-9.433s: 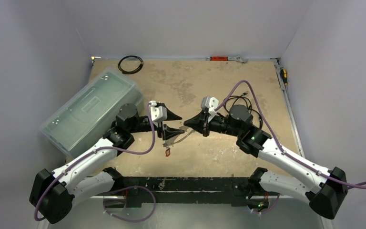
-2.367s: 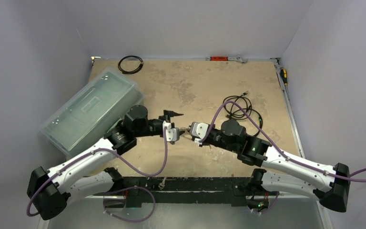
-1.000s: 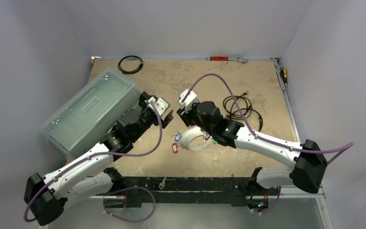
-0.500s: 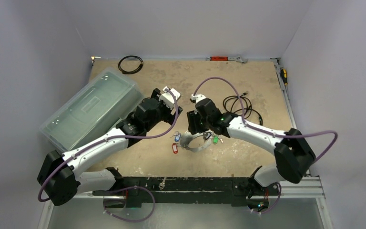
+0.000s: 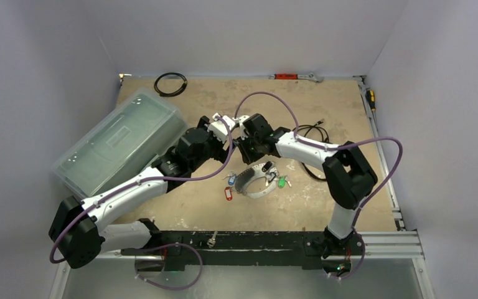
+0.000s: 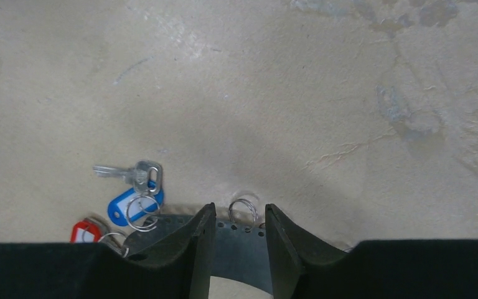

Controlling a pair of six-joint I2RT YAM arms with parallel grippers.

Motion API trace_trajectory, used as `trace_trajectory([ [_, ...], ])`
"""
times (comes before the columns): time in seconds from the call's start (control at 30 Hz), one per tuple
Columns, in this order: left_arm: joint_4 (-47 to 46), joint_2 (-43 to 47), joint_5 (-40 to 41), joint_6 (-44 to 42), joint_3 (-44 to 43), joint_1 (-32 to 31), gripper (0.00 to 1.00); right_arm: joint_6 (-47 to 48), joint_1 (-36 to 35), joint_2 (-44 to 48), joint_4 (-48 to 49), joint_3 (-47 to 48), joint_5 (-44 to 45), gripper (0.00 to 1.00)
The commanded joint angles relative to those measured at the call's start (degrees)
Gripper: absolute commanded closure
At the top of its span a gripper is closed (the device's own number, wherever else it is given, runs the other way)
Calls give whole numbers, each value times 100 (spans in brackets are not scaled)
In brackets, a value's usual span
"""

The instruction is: Put the keys on the keyring

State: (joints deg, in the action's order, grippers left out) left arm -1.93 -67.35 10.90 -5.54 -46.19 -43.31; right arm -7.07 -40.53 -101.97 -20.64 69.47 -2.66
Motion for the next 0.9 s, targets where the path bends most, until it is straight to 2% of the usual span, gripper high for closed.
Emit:
trace_trajectory([
  [0.0, -117, 37, 54, 44, -187, -21, 18, 421, 107, -181, -304, 242, -240, 62],
  [0.3, -162, 20, -16, 92, -171, -23, 18, 884, 247, -525, -654, 507, -487, 63],
  [0.5, -202, 11, -44, 118, -166, -27, 18, 1050, 256, -715, -851, 633, -666, 74],
  [0.7, -203, 19, -26, 114, -163, -27, 18, 1284, 249, -832, -1077, 678, -825, 74],
  [0.77, -202, 33, -26, 106, -169, -20, 18, 1359, 248, -878, -1155, 697, -718, 78],
  [0.87, -196, 51, -3, 97, -156, -24, 18, 1401, 248, -955, -1227, 705, -545, 94],
])
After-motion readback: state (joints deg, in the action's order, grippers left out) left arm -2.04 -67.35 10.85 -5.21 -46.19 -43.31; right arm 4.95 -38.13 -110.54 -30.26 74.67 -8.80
